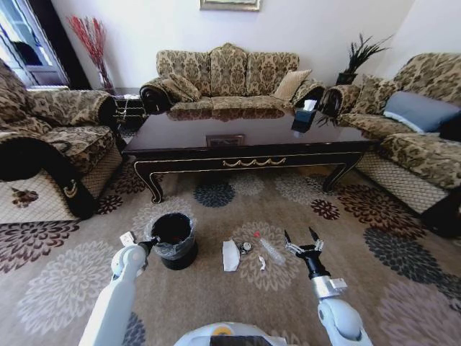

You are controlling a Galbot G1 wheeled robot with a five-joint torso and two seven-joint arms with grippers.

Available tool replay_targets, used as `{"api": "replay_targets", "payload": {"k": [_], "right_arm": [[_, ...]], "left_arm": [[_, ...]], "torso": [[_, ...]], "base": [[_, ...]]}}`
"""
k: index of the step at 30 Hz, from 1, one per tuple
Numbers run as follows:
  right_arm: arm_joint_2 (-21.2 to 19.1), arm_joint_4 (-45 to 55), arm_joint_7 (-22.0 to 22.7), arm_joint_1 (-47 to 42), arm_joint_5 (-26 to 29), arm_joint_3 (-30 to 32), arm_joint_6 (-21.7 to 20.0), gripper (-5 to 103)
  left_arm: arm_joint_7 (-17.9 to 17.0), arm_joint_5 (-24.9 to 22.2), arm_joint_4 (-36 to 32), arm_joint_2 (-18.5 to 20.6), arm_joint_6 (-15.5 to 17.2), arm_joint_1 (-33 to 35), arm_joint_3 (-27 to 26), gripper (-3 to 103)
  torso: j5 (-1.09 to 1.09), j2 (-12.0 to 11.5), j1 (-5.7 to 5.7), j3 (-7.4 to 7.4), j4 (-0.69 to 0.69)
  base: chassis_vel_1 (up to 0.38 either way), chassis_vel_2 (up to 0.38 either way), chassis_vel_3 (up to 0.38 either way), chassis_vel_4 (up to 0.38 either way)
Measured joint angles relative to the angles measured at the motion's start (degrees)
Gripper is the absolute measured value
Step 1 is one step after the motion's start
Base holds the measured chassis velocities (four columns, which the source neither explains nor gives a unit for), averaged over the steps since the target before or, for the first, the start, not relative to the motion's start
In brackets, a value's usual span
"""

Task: Move to the front of the table and pick up the trash from the floor, then place it into the trash bin.

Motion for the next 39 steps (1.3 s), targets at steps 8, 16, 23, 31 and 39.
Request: {"api": "replay_targets", "payload": {"k": [8, 16, 23, 31, 39], "right_arm": [[-0.1, -0.1, 4.4, 0.6, -0.5, -0.5, -1.4, 100], [-2.7, -0.3, 10.6, 2.4, 5.6, -2.8, -8.3, 100], [-11.4, -3.0, 11.0, 3.3, 12.5, -5.1, -17.1, 100], [-20.2, -10.9, -0.5, 5.5, 14.9, -5.5, -18.7, 100], [-23.1, -22.9, -22.0, 11.8, 6.8, -9.5, -15.5, 100]], "left_arm": [[-0.7, -0.5, -1.2, -0.4, 0.5, 0.4, -0.8, 4], [-0.5, -0.6, -6.0, 0.9, 0.5, 3.9, -4.4, 2], [-1.5, -0.5, -12.7, 3.1, 1.6, 8.1, -5.6, 2], [-1.6, -0.8, -20.2, 5.2, 1.7, 14.5, -7.8, 2], [-1.6, 0.2, -27.0, 3.4, 1.0, 19.7, -10.3, 2]], "torso": [[-0.04, 0.0, 0.01, 0.01, -0.01], [0.00, 0.0, 0.00, 0.01, 0.01], [0.00, 0.0, 0.00, 0.00, -0.01], [0.01, 0.0, 0.00, 0.00, 0.02], [0.02, 0.0, 0.00, 0.00, 0.00]], "base": [[0.000, 0.000, 0.000, 0.000], [0.000, 0.000, 0.000, 0.000], [0.000, 0.000, 0.000, 0.000], [0.000, 0.000, 0.000, 0.000], [0.000, 0.000, 0.000, 0.000]]}}
